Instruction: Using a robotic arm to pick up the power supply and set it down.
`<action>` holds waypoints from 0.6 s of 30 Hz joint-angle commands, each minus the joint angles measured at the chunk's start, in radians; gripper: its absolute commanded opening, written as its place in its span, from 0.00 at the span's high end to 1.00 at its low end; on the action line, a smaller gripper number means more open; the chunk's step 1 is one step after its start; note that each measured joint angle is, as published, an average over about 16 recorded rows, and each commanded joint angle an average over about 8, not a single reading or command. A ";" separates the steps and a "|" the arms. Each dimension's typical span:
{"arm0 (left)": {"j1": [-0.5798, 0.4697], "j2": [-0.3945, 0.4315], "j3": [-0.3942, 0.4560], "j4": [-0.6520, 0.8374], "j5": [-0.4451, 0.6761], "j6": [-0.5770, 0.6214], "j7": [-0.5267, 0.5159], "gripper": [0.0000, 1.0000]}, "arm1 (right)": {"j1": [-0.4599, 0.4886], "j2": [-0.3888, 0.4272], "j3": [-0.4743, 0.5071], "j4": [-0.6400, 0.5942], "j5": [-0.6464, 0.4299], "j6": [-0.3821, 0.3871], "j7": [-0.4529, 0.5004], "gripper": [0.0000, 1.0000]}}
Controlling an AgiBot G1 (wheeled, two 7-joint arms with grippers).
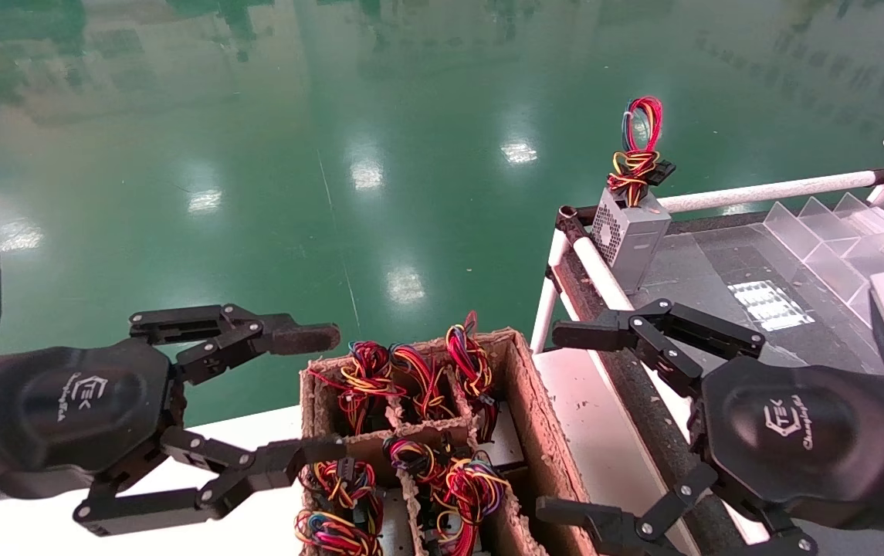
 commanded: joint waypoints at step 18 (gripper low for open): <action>0.000 0.000 0.000 0.000 0.000 0.000 0.000 1.00 | 0.000 0.000 0.000 0.000 0.000 0.000 0.000 0.00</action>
